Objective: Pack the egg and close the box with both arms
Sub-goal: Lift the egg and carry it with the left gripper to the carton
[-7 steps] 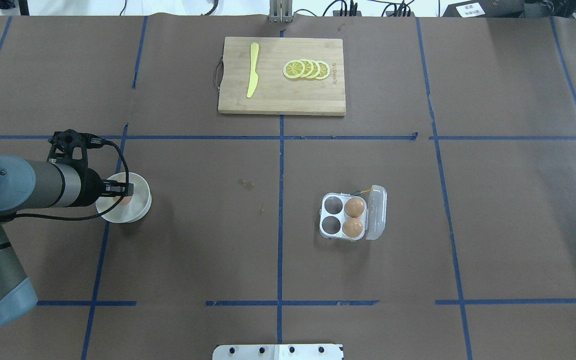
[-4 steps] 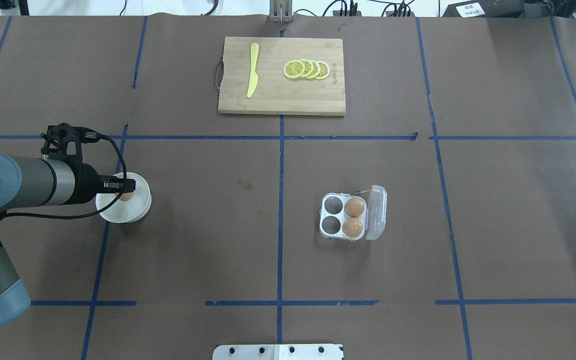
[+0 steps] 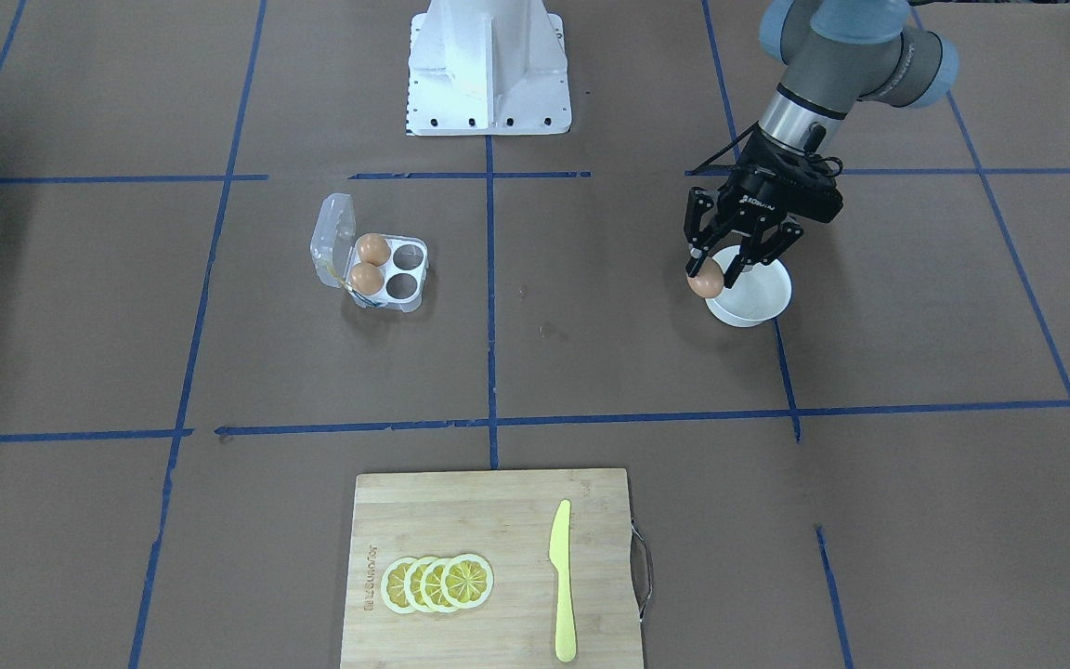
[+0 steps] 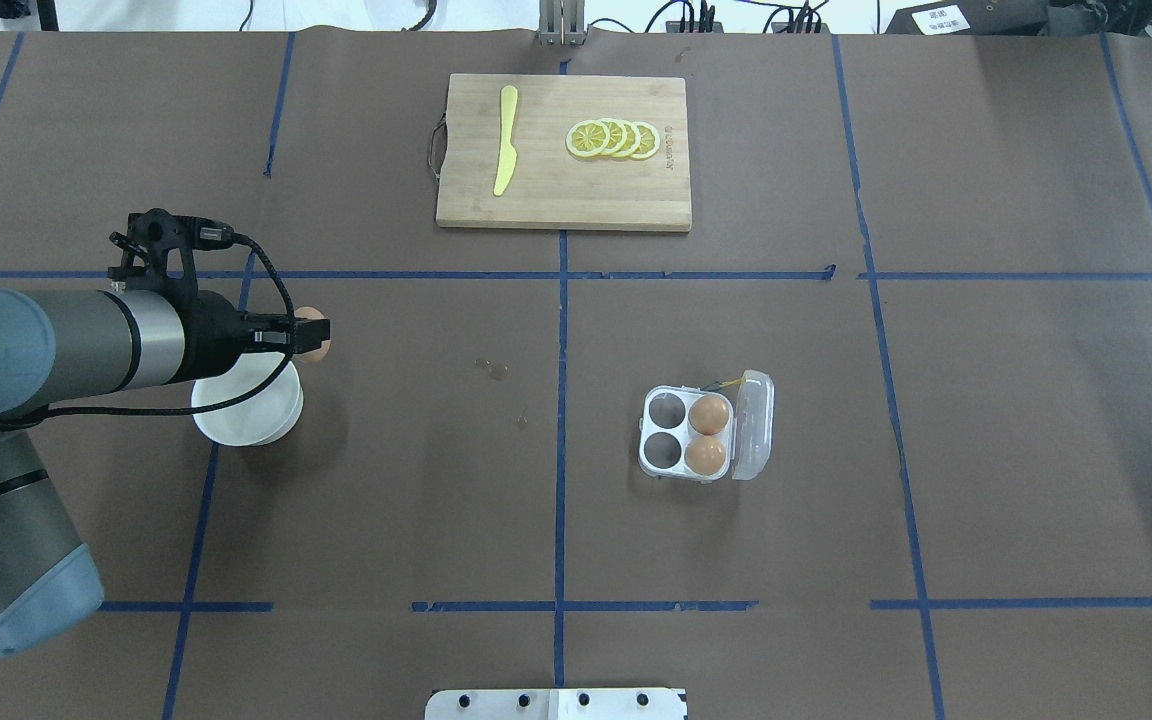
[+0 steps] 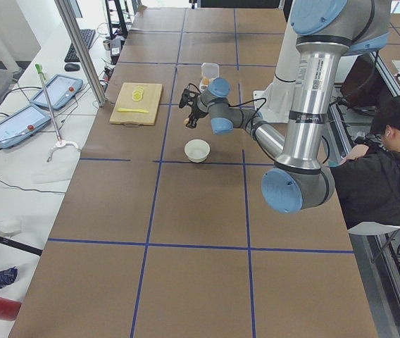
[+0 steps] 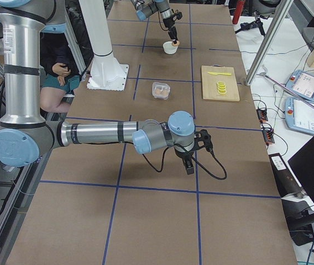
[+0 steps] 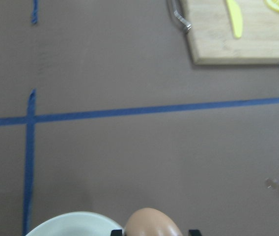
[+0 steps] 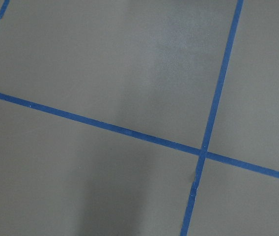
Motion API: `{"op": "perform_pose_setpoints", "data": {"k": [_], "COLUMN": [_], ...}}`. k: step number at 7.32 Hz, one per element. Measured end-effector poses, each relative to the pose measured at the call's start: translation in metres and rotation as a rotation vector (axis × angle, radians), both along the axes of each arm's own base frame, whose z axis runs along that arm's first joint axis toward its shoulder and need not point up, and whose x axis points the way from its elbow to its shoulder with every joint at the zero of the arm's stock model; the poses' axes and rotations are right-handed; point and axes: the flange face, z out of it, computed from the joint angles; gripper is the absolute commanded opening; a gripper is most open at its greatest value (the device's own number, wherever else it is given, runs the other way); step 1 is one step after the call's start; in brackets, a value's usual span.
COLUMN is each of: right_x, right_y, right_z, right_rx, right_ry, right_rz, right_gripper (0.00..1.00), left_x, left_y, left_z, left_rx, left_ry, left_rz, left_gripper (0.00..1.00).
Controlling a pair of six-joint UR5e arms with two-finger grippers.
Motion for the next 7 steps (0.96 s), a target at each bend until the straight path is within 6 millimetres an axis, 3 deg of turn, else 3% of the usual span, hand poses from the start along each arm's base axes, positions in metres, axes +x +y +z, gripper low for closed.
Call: {"op": "perform_pose_setpoints", "data": {"k": [2, 4, 5, 7], "right_x": [0.0, 0.0, 0.0, 0.0], "right_y": [0.0, 0.0, 0.0, 0.0], "right_z": [0.0, 0.001, 0.001, 0.001], "right_rx": [-0.001, -0.002, -0.003, -0.009], "right_ry": [0.0, 0.0, 0.0, -0.001], "right_rz": [0.0, 0.0, 0.001, 0.006], "right_gripper": [1.0, 1.0, 1.0, 1.0], "left_x": [0.03, 0.07, 0.085, 0.122], "left_y": [-0.014, 0.0, 0.006, 0.029], "left_z": [-0.049, -0.088, -0.099, -0.099], "left_rx": [0.089, 0.181, 0.276, 0.41], "left_ry": [0.106, 0.159, 0.161, 0.205], "left_rz": [-0.025, -0.002, 0.002, 0.041], "left_gripper": [0.43, 0.46, 0.44, 0.42]}}
